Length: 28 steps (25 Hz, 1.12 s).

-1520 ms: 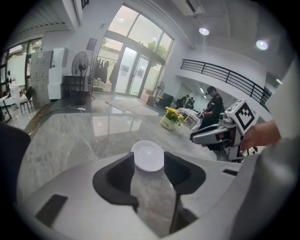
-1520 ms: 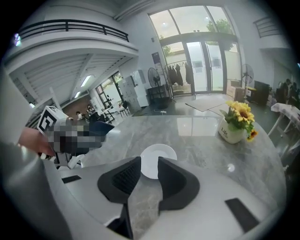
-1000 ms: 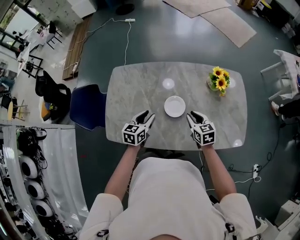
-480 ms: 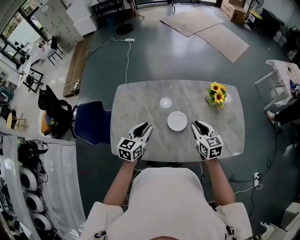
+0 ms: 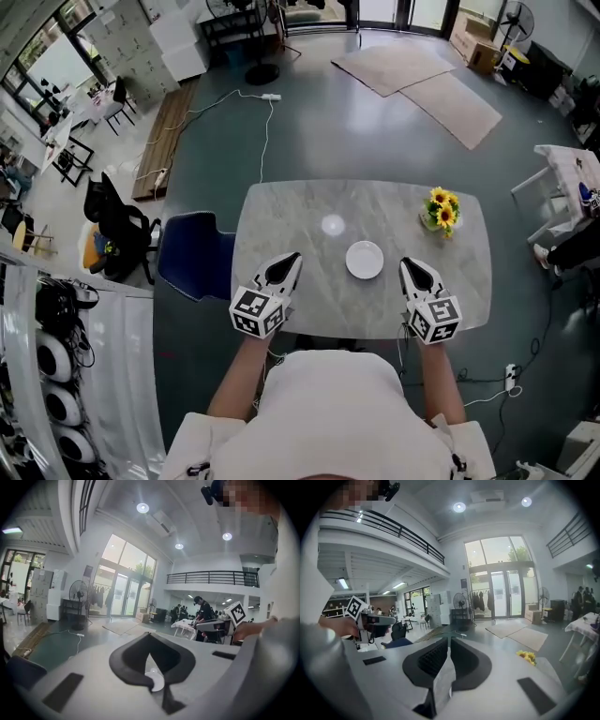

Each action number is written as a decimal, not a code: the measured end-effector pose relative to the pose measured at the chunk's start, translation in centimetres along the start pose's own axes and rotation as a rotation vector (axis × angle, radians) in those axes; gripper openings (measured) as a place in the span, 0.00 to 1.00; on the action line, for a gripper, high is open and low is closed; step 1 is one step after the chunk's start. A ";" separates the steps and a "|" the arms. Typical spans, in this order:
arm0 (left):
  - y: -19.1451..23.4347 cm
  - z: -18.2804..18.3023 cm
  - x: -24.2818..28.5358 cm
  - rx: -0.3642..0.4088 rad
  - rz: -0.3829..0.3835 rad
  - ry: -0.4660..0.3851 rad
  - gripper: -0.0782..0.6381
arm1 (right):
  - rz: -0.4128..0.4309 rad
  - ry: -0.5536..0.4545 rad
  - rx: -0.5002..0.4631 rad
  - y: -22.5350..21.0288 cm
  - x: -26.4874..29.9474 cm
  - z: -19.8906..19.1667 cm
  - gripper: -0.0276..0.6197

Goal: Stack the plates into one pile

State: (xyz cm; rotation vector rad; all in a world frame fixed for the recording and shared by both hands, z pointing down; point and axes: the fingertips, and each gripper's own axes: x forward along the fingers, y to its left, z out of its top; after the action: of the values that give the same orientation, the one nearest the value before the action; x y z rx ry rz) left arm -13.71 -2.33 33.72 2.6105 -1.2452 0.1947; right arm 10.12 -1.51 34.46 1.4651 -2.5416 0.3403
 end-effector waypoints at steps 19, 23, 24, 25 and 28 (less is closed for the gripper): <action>0.4 0.2 -0.5 -0.027 -0.029 -0.008 0.12 | 0.016 -0.048 -0.066 1.5 0.3 2.4 0.09; 0.6 0.1 -0.7 -0.035 -0.023 -0.010 0.12 | 0.015 -0.039 -0.065 1.6 0.4 2.1 0.09; 0.6 0.1 -0.6 -0.035 -0.023 -0.011 0.12 | 0.016 -0.037 -0.064 1.6 0.4 2.1 0.09; 0.7 0.2 -0.6 -0.035 -0.024 -0.012 0.12 | 0.018 -0.035 -0.064 1.6 0.5 2.0 0.09; 0.8 0.1 -0.5 -0.036 -0.026 -0.010 0.12 | 0.021 -0.032 -0.069 1.8 0.5 2.0 0.09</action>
State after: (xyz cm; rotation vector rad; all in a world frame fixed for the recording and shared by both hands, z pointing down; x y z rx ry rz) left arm -14.64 -2.41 33.66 2.5981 -1.2061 0.1536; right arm 8.22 -1.69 32.48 1.4316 -2.5683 0.2310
